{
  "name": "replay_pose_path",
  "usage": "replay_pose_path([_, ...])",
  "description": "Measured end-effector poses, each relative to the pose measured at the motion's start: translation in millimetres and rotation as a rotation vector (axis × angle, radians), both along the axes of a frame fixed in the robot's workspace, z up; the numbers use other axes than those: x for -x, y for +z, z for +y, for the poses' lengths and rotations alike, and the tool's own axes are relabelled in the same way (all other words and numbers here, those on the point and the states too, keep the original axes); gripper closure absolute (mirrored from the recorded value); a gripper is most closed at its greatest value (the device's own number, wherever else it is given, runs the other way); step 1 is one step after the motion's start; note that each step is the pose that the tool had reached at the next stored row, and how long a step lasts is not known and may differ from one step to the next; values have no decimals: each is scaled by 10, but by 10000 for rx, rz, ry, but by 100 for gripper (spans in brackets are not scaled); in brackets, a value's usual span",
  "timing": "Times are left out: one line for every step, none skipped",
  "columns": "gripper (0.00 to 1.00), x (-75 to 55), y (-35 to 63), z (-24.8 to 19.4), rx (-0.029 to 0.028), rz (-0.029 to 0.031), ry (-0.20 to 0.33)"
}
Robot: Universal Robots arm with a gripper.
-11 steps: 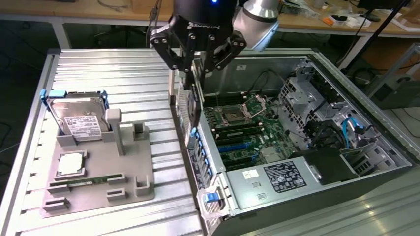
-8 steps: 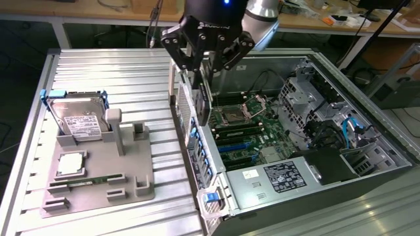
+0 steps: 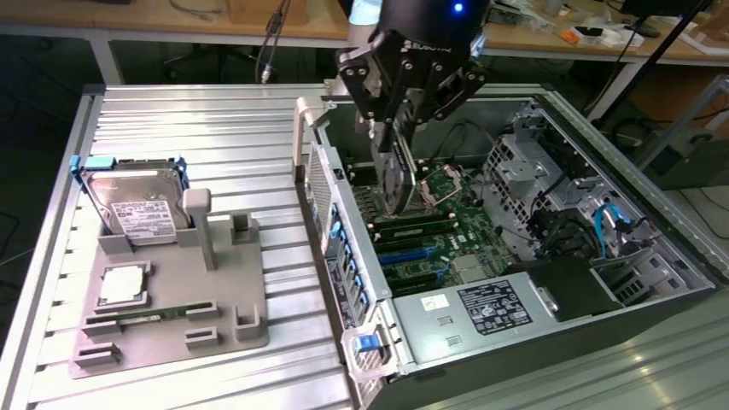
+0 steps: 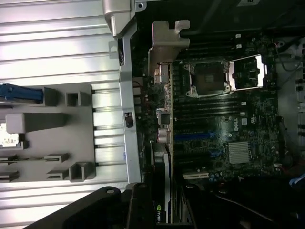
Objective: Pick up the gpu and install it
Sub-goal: 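Pick up the gpu and move the gpu toward the slot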
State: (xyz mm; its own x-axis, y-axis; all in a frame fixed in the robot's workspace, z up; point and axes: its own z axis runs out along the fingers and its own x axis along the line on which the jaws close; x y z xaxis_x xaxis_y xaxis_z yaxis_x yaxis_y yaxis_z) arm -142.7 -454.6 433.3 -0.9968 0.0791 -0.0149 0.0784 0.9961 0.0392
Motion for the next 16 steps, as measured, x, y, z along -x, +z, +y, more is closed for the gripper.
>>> replay_pose_path([73, -45, 0, 0, 1, 3, 4])
replay_pose_path([73, -107, -1, 0, 0, 6, 10])
replay_pose_path([73, -155, -1, 0, 0, 8, 16])
replay_pose_path([73, -215, -1, 0, 1, 12, 22])
replay_pose_path([73, -259, -2, 0, -1, 13, 25])
replay_pose_path([73, -315, -1, 0, 0, 16, 32])
replay_pose_path([73, -356, -1, 0, 1, 19, 37])
replay_pose_path([73, -410, -2, 0, 0, 22, 41])
replay_pose_path([73, -458, -2, 0, -1, 24, 47])
replay_pose_path([73, -504, -2, 0, 0, 27, 53])
replay_pose_path([73, -548, -2, 0, 0, 29, 57])
replay_pose_path([73, -601, -3, 0, 0, 32, 62])
replay_pose_path([73, -640, -3, 0, 0, 34, 67])
replay_pose_path([73, -686, -3, 0, 1, 36, 73])
replay_pose_path([73, -733, -3, 0, 1, 39, 76])
replay_pose_path([73, -793, -3, 0, 0, 41, 83])
